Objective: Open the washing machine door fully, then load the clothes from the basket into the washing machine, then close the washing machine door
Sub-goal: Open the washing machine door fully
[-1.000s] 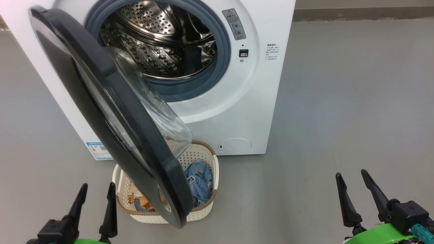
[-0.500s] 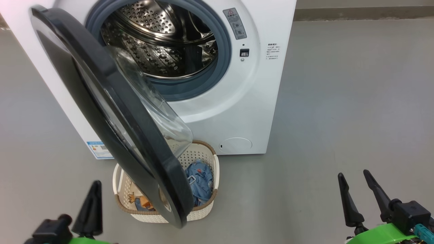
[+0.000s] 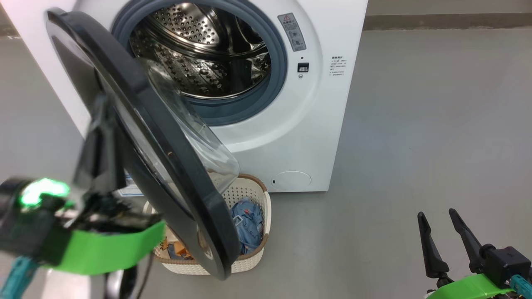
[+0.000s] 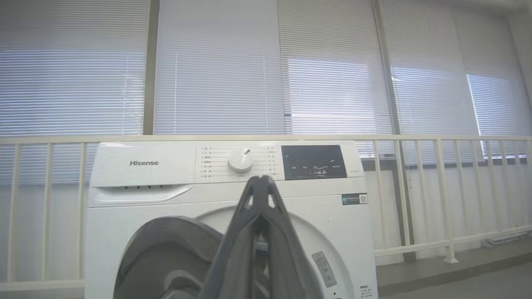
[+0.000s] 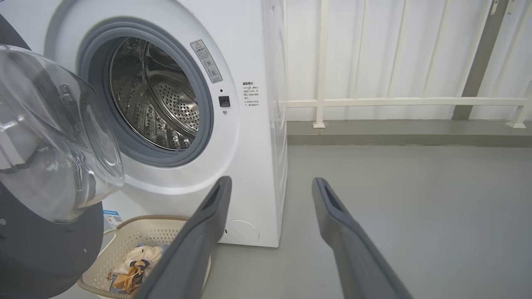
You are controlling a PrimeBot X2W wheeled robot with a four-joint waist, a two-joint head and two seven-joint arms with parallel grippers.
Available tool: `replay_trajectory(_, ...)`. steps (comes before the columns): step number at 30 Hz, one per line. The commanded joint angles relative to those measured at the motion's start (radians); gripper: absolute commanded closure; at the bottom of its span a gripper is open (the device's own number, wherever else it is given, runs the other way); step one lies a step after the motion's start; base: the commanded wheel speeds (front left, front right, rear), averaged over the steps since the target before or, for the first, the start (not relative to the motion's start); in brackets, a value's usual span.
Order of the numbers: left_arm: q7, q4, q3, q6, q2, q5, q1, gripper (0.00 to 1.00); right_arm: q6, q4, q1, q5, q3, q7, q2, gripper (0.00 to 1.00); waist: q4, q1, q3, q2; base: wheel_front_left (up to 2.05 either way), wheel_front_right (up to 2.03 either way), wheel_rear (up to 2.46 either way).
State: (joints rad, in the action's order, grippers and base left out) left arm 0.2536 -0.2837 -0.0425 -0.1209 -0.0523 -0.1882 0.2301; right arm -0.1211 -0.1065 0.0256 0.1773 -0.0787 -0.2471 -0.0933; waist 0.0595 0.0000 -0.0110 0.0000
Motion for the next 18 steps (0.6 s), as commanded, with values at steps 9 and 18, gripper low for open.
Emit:
replay_trajectory(9, -0.083, -0.072, -0.288, -0.009, -0.009, -0.037, 0.190, 1.00, -0.010, 0.016, -0.020, -0.012, 0.030, -0.005, 0.001, 0.00, -0.030, 0.0000, -0.002, 0.0000, 0.00, 0.00, 0.00)
replay_trajectory(18, -0.088, -0.019, -0.533, 0.005, 0.001, -0.082, 0.173, 1.00, -0.010, 0.009, -0.023, -0.018, 0.030, -0.007, 0.006, 0.00, -0.034, 0.0000, 0.002, 0.0000, 0.00, 0.00, 0.00)
